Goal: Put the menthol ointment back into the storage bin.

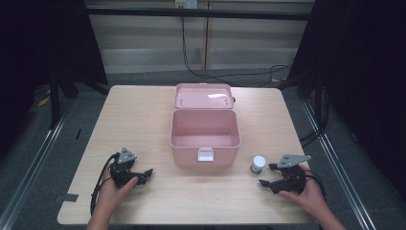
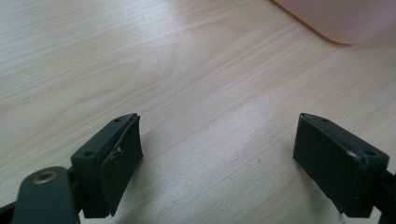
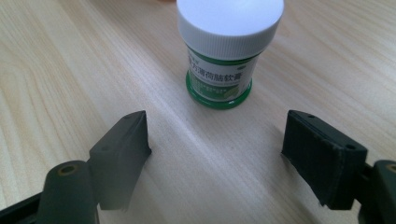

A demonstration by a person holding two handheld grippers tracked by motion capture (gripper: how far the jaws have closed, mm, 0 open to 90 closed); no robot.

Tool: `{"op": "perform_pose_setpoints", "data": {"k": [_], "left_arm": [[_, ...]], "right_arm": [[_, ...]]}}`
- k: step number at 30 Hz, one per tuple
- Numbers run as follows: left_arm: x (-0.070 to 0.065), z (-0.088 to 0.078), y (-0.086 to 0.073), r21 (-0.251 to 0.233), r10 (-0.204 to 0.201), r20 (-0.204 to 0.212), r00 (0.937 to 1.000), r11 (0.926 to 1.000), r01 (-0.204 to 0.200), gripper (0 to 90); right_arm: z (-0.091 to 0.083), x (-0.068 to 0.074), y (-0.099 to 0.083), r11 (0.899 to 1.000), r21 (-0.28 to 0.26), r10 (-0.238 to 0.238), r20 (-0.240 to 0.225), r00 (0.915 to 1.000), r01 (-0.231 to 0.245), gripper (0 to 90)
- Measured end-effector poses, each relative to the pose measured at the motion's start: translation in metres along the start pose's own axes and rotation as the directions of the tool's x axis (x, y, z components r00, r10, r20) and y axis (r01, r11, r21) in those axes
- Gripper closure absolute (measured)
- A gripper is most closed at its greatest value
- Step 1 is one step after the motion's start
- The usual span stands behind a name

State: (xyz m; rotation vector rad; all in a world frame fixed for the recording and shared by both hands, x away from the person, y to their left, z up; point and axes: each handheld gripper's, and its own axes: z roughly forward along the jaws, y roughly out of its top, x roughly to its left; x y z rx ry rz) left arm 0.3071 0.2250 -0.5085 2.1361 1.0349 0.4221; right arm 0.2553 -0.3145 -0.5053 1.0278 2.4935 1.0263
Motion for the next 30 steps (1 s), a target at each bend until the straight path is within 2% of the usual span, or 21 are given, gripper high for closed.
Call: {"op": "perform_pose_setpoints", "data": {"k": [2, 7, 11, 12, 14, 16, 17, 19, 24, 25, 26, 27, 30], "left_arm": [[0.000, 0.000, 0.000, 0.000, 0.000, 0.000, 1.0000, 1.0000, 0.000, 14.9], [0.000, 0.000, 0.000, 0.000, -0.001, 0.000, 1.0000, 1.0000, 0.001, 14.9], [0.000, 0.000, 0.000, 0.000, -0.001, 0.000, 1.0000, 1.0000, 0.001, 14.9], [0.000, 0.000, 0.000, 0.000, -0.001, 0.000, 1.0000, 1.0000, 0.001, 14.9], [0.000, 0.000, 0.000, -0.001, 0.000, -0.001, 1.0000, 1.0000, 0.000, 14.9], [0.000, 0.000, 0.000, -0.001, 0.000, -0.001, 1.0000, 1.0000, 0.000, 14.9], [0.000, 0.000, 0.000, -0.001, 0.000, 0.000, 1.0000, 1.0000, 0.000, 14.9], [0.000, 0.000, 0.000, -0.001, -0.001, 0.000, 1.0000, 1.0000, 0.001, 14.9], [0.000, 0.000, -0.001, -0.004, -0.006, 0.000, 1.0000, 1.0000, 0.006, 14.9], [0.000, -0.001, -0.001, -0.002, -0.002, -0.002, 1.0000, 1.0000, 0.002, 15.0], [0.000, 0.000, -0.001, -0.007, -0.009, 0.000, 1.0000, 0.9999, 0.009, 14.9], [0.000, -0.001, -0.001, -0.007, -0.008, 0.000, 1.0000, 0.9999, 0.008, 14.9], [0.000, -0.001, -0.001, -0.007, -0.009, 0.001, 1.0000, 0.9999, 0.009, 14.9]], "right_arm": [[0.000, 0.000, 0.001, 1.000, 0.011, -0.001, -0.001, 1.0000, 0.001, 21.5], [-0.002, 0.000, 0.007, 0.996, 0.085, -0.003, -0.011, 0.9999, 0.004, 20.7], [-0.006, -0.003, 0.013, 0.987, 0.157, 0.026, -0.027, 0.9993, -0.022, 22.3], [-0.007, -0.004, 0.017, 0.980, 0.197, 0.030, -0.035, 0.9989, -0.022, 23.0], [-0.008, -0.004, 0.019, 0.977, 0.210, 0.034, -0.042, 0.9985, -0.025, 23.6], [-0.008, -0.004, 0.025, 0.966, 0.258, 0.036, -0.060, 0.9975, -0.019, 25.9], [-0.008, -0.004, 0.029, 0.958, 0.285, 0.022, -0.065, 0.9976, -0.003, 26.8], [-0.009, -0.002, 0.039, 0.944, 0.331, 0.010, -0.059, 0.9982, 0.010, 27.3], [-0.006, -0.002, 0.057, 0.919, 0.394, 0.018, -0.064, 0.9978, 0.009, 30.4], [-0.003, -0.003, 0.062, 0.907, 0.421, 0.010, -0.061, 0.9981, 0.016, 32.4], [-0.002, -0.003, 0.064, 0.902, 0.432, 0.015, -0.059, 0.9981, 0.012, 33.4], [-0.002, -0.003, 0.064, 0.902, 0.432, 0.015, -0.059, 0.9981, 0.012, 33.4], [0.002, -0.005, 0.072, 0.893, 0.449, 0.017, -0.063, 0.9979, 0.013, 35.2]]}}
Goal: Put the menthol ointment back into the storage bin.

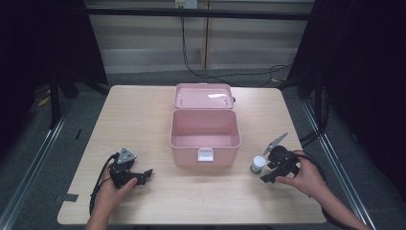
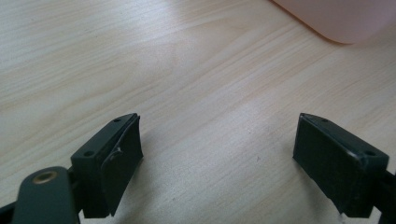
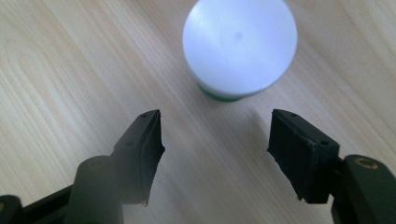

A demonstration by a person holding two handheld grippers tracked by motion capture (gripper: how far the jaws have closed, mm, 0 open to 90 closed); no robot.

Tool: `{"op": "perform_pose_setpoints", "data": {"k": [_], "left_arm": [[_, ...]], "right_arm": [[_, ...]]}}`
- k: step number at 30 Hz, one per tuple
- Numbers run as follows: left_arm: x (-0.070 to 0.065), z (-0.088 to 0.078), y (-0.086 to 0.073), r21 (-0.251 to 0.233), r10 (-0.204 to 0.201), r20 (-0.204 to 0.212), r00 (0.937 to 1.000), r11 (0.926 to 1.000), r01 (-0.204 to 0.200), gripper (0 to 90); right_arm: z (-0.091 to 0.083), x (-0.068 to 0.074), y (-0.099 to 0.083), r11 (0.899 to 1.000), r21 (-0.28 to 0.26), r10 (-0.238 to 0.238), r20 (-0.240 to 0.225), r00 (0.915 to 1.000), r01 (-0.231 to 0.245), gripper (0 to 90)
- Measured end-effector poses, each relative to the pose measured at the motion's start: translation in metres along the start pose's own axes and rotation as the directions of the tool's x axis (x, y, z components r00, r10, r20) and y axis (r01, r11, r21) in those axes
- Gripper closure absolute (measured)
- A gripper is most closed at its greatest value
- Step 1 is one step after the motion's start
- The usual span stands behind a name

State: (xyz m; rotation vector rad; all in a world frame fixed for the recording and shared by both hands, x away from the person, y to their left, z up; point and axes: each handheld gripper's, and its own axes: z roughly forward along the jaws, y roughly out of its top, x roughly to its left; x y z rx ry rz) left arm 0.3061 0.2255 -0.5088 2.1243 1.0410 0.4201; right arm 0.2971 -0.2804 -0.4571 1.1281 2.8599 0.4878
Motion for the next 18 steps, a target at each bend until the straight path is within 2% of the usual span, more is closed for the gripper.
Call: {"op": "perform_pose_setpoints", "data": {"k": [5, 13, 18], "left_arm": [[0.000, 0.000, 0.000, 0.003, 0.006, -0.002, 1.0000, 1.0000, -0.006, 14.9], [0.000, -0.001, 0.000, 0.007, 0.010, 0.001, 0.9999, 0.9999, -0.010, 14.9], [0.001, -0.001, 0.000, 0.007, 0.011, 0.000, 0.9999, 0.9999, -0.011, 14.9]], "right_arm": [[-0.002, -0.001, 0.013, 0.999, 0.026, 0.028, 0.008, 0.9996, -0.028, 37.0], [-0.006, -0.005, 0.030, 0.998, 0.051, 0.034, 0.031, 0.9989, -0.036, 39.4], [-0.007, -0.005, 0.035, 0.997, 0.068, 0.033, 0.031, 0.9990, -0.035, 40.5]]}}
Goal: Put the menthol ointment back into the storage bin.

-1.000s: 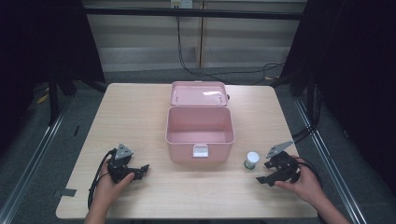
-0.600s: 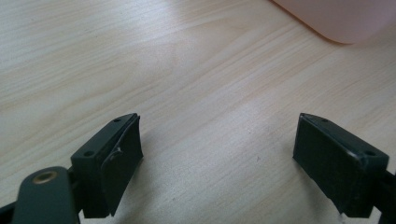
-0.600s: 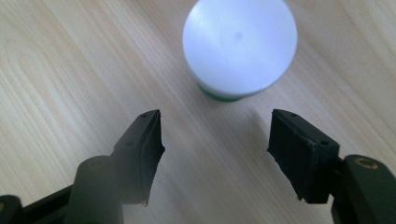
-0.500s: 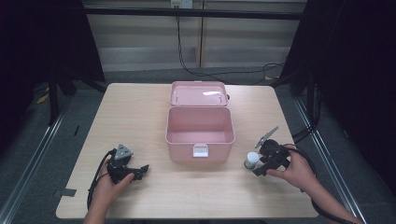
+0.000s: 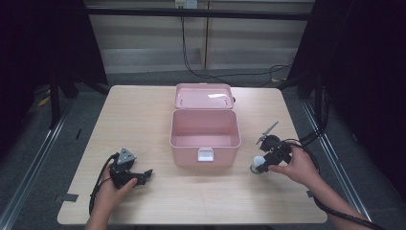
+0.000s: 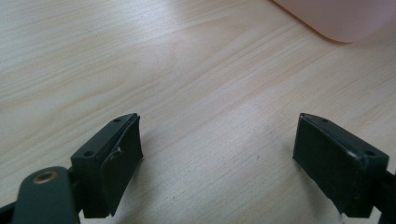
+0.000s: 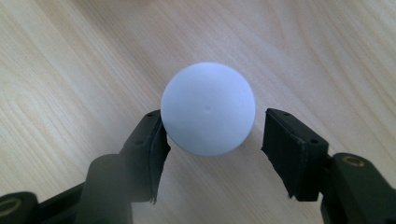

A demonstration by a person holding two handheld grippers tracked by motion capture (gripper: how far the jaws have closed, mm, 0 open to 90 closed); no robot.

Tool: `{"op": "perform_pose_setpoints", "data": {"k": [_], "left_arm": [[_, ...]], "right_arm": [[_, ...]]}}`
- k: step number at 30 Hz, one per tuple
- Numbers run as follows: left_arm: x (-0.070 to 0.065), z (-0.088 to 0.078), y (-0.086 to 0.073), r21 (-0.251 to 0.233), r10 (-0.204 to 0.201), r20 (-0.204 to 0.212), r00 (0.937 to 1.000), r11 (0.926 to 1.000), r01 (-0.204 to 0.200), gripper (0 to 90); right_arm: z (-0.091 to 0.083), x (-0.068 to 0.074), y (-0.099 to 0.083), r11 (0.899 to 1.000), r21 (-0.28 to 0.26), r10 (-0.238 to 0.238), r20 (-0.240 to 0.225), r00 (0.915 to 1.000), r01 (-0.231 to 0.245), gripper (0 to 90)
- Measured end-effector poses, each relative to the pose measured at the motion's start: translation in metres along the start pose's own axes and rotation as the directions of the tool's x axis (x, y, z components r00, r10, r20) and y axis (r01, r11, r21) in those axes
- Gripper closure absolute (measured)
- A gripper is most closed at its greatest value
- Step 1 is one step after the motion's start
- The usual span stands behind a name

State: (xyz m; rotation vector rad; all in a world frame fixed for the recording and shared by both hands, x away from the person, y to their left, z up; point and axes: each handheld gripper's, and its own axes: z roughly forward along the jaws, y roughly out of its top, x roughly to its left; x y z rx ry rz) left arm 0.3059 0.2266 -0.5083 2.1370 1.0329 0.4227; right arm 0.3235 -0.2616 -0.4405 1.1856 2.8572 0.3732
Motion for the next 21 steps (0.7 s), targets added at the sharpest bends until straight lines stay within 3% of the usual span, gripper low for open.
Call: {"op": "perform_pose_setpoints", "data": {"k": [21], "left_arm": [[0.000, 0.000, 0.000, 0.000, 0.000, -0.001, 1.0000, 1.0000, 0.000, 14.9]], "right_arm": [[0.003, 0.003, 0.018, 0.999, 0.040, -0.018, 0.012, 0.9998, 0.018, 43.9]]}}
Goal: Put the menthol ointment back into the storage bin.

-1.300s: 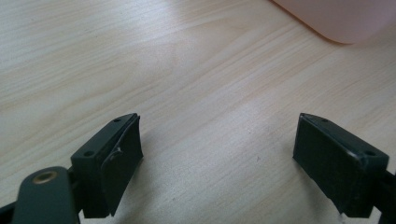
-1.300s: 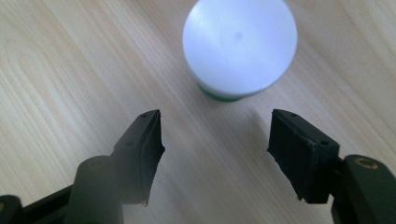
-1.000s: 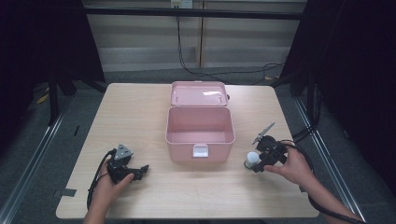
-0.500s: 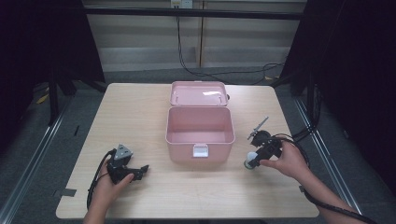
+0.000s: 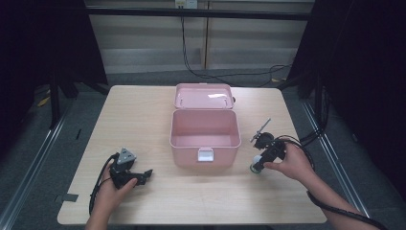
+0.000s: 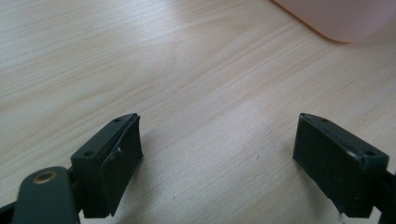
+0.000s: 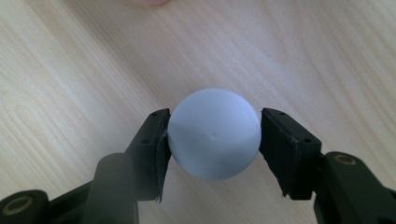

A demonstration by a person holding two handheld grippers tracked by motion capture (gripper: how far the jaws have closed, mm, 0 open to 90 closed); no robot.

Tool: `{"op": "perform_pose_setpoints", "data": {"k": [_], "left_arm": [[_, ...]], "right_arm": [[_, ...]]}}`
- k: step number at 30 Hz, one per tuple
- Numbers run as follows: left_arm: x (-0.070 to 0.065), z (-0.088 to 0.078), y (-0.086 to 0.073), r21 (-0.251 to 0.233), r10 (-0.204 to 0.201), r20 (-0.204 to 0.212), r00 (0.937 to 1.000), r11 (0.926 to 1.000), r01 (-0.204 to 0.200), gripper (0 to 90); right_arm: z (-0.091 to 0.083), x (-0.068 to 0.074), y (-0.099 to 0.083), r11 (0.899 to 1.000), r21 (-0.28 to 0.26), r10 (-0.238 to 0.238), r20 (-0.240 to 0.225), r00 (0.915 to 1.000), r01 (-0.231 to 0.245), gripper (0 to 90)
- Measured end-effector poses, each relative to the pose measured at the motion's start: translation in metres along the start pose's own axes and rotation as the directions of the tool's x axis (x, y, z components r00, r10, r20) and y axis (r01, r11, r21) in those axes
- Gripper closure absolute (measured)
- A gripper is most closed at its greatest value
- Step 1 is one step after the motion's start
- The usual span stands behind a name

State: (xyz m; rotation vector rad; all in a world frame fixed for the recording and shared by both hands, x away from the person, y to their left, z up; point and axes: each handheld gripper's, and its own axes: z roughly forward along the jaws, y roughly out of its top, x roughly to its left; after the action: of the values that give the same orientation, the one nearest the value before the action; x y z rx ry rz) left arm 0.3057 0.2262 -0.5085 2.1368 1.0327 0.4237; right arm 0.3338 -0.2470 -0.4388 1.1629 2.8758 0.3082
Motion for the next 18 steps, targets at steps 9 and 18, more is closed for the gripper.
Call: {"op": "perform_pose_setpoints", "data": {"k": [9, 18], "left_arm": [[0.0001, 0.0000, 0.0000, 0.000, 0.001, 0.000, 1.0000, 1.0000, -0.001, 14.9], [0.0002, -0.0001, 0.0000, 0.000, -0.001, 0.001, 1.0000, 1.0000, 0.001, 14.9]], "right_arm": [[-0.0021, 0.0011, 0.0043, 1.000, 0.009, -0.006, -0.007, 1.0000, 0.006, 49.9], [-0.0031, 0.0024, 0.0063, 0.998, 0.052, -0.032, 0.001, 0.9995, 0.032, 50.5]]}}
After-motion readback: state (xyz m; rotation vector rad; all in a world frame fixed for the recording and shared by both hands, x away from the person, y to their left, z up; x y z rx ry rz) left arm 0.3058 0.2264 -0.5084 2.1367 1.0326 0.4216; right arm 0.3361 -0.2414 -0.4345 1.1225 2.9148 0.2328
